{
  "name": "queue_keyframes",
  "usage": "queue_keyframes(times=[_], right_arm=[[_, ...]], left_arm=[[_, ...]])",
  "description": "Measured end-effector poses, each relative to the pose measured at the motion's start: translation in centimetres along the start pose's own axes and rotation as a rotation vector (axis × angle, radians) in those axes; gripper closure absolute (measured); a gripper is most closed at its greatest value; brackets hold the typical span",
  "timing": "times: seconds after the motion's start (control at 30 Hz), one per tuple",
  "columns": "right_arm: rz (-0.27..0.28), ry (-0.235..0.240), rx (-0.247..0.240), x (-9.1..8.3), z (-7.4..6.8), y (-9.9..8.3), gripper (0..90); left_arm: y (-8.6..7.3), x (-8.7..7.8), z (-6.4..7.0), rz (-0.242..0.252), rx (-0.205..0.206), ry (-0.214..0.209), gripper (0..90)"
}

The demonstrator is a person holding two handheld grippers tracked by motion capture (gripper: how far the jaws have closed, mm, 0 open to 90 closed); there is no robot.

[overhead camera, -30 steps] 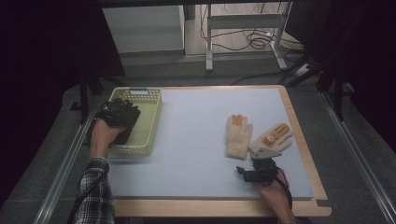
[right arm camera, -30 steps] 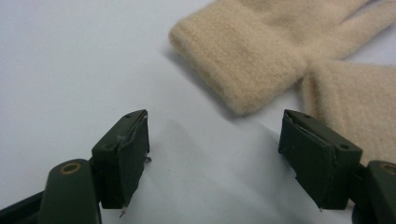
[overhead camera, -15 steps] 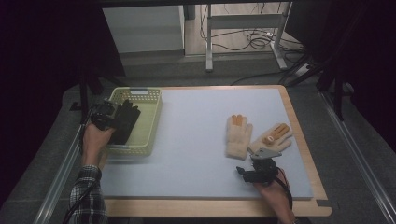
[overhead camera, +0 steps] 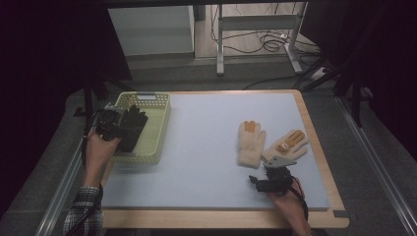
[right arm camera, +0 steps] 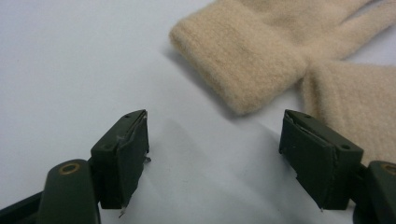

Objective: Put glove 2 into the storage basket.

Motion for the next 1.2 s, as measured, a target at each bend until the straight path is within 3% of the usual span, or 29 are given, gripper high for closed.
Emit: queue_keyframes(times=[0.1,0.2,0.27,0.33,0.43,0.47,0.5,0.6,0.63,0.67,0.8,0.83,0.93,0.97,1.0,1.07,1.1,1.2], right_arm=[[0.0,0.0,0.0,0.0,0.0,0.0,23.7],[0.0,-0.001,0.0,0.0,0.0,0.0,23.7],[0.0,-0.001,0.0,0.0,0.0,0.0,23.7],[0.0,-0.001,0.0,0.0,0.0,0.0,23.7],[-0.003,-0.001,-0.001,0.0,0.0,0.0,23.7],[-0.004,-0.001,-0.001,0.0,0.0,0.0,23.7],[-0.004,0.0,-0.001,0.0,0.0,0.0,23.7],[-0.004,0.0,0.0,0.0,0.0,0.0,23.7],[-0.004,0.0,0.0,0.0,0.0,0.0,23.7],[-0.004,-0.001,0.001,0.0,0.0,0.0,23.7],[-0.004,0.0,0.001,0.0,0.0,0.0,23.7],[-0.004,0.0,0.001,0.0,0.0,0.0,23.7],[-0.005,0.001,0.0,0.0,0.0,0.0,23.7],[-0.004,-0.001,0.002,0.0,0.0,0.0,23.7],[-0.004,-0.001,0.002,0.0,0.0,0.0,23.7],[-0.004,-0.001,0.001,0.0,0.0,0.0,23.7],[-0.003,0.0,0.003,0.0,0.0,0.0,23.7],[-0.005,-0.001,0.0,0.0,0.0,0.0,23.7]], left_arm=[[0.4,-0.4,1.2,0.021,0.041,0.003,1.1],[0.8,-1.1,3.0,0.054,0.073,-0.028,1.2],[0.9,-1.3,3.5,0.06,0.083,-0.033,1.3],[1.1,-1.9,5.1,0.084,0.113,-0.06,1.3],[1.2,-2.3,6.0,0.098,0.128,-0.073,1.3],[1.1,-2.5,7.1,0.108,0.138,-0.098,1.3],[1.1,-2.5,7.1,0.108,0.138,-0.098,1.3],[0.8,-2.8,9.3,0.123,0.171,-0.128,1.3],[0.8,-2.8,9.3,0.123,0.171,-0.128,1.3],[0.5,-2.9,10.5,0.132,0.186,-0.15,1.3],[0.0,-3.0,12.9,0.156,0.213,-0.193,1.3],[0.0,-3.0,12.9,0.156,0.213,-0.193,1.3],[-0.9,-3.2,15.4,0.177,0.241,-0.232,1.3],[-0.9,-3.2,15.4,0.177,0.241,-0.232,1.3],[-1.4,-3.2,16.6,0.181,0.258,-0.245,1.3],[-1.8,-3.1,17.2,0.182,0.266,-0.25,1.3],[-2.5,-2.8,18.1,0.179,0.284,-0.253,1.4],[-3.8,-2.1,19.3,0.167,0.308,-0.248,1.4]])
Point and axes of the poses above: each handheld gripper's, and its own axes: x roughly forward along the jaws, y roughly out of its top, z roughly to its right, the point moved 10 cm from there along x, roughly forward along the jaws, and after that the axes turned 7 degrees about y, right-handed, at the moved point
